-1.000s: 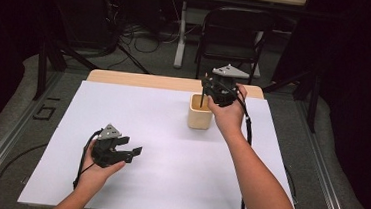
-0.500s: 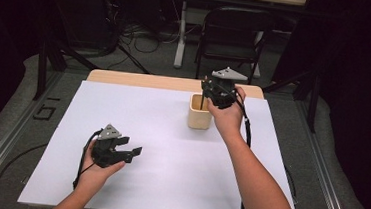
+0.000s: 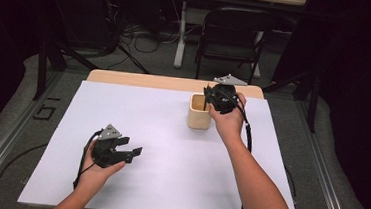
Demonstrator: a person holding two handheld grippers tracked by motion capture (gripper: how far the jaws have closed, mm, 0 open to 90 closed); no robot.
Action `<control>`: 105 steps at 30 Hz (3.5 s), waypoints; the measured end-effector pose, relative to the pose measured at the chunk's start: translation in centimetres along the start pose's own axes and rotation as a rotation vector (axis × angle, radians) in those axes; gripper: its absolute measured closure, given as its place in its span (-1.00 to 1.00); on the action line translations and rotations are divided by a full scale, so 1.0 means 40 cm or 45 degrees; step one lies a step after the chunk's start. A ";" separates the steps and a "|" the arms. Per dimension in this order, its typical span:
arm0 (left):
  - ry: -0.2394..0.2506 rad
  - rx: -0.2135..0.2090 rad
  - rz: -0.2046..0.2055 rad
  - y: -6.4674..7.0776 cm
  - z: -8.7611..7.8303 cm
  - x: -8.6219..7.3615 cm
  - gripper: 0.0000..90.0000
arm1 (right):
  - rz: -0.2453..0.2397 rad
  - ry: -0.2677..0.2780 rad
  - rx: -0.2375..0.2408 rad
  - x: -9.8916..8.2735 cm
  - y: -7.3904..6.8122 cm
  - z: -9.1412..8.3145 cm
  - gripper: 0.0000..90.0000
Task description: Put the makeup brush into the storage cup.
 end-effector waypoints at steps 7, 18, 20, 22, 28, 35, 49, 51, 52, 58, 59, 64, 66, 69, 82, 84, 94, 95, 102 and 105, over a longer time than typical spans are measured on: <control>0.004 0.004 -0.001 -0.002 0.000 0.000 -0.23 | 0.005 -0.023 -0.008 -0.024 0.007 0.011 0.86; -0.003 0.001 0.003 -0.001 0.000 -0.001 -0.23 | 0.002 -0.059 -0.014 -0.055 0.010 0.027 0.86; -0.004 0.001 0.004 -0.001 0.000 -0.001 -0.23 | 0.001 -0.066 -0.016 -0.060 0.011 0.030 0.85; -0.002 0.002 0.004 -0.001 0.000 -0.001 -0.23 | -0.002 -0.072 -0.019 -0.065 0.013 0.032 0.85; -0.002 0.007 0.007 -0.001 0.000 -0.001 -0.23 | -0.001 -0.088 -0.028 -0.076 0.019 0.036 0.85; -0.002 0.007 0.006 -0.001 0.001 -0.001 -0.23 | 0.005 -0.101 -0.033 -0.086 0.023 0.041 0.85; -0.008 0.007 0.012 -0.001 0.002 -0.003 -0.23 | -0.004 -0.127 -0.038 -0.103 0.022 0.050 0.84; -0.007 0.008 0.012 -0.001 0.002 -0.002 -0.23 | -0.005 -0.126 -0.039 -0.103 0.022 0.050 0.81; -0.007 0.008 0.013 -0.001 0.002 -0.002 -0.23 | -0.003 -0.126 -0.038 -0.103 0.022 0.050 0.77; -0.007 0.009 0.014 -0.002 0.002 -0.002 -0.23 | 0.012 -0.120 -0.027 -0.099 0.021 0.046 0.33; -0.007 0.006 0.011 -0.001 0.002 -0.002 -0.23 | 0.012 -0.119 -0.030 -0.098 0.022 0.044 0.22; -0.008 0.009 0.008 0.000 0.002 -0.003 -0.23 | -0.010 -0.108 -0.073 -0.095 0.028 0.040 -0.01; -0.007 0.009 0.008 0.000 0.002 -0.002 -0.23 | -0.029 -0.103 -0.094 -0.094 0.031 0.039 -0.06; -0.006 0.009 0.012 -0.001 0.002 -0.002 -0.23 | -0.022 -0.103 -0.102 -0.093 0.033 0.038 -0.10; -0.006 0.006 0.001 -0.001 0.001 -0.002 -0.23 | -0.028 -0.109 -0.079 -0.092 0.024 0.031 -0.14; -0.004 0.007 0.000 -0.001 0.002 -0.002 -0.23 | -0.031 -0.112 -0.075 -0.092 0.021 0.028 -0.15; -0.006 0.009 0.003 -0.004 0.002 -0.003 -0.23 | -0.079 -0.123 -0.055 -0.090 0.007 0.004 -0.17; -0.006 0.010 0.002 -0.004 0.002 -0.003 -0.23 | -0.082 -0.126 -0.058 -0.090 0.006 0.001 -0.17; -0.002 0.016 -0.003 -0.006 0.000 -0.002 -0.23 | -0.079 -0.130 -0.031 -0.098 -0.003 -0.027 -0.19; 0.000 0.015 -0.002 -0.007 -0.001 -0.002 -0.23 | -0.097 -0.135 -0.016 -0.109 -0.010 -0.042 -0.20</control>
Point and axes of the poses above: each handheld gripper's, and its own axes: z roughly forward along the jaws, x roughly out of its top, y roughly to its right, the point moved 7 cm from there along z, roughly forward along the jaws, and after that the axes turned 2 degrees about -z, right-handed, at the moved point
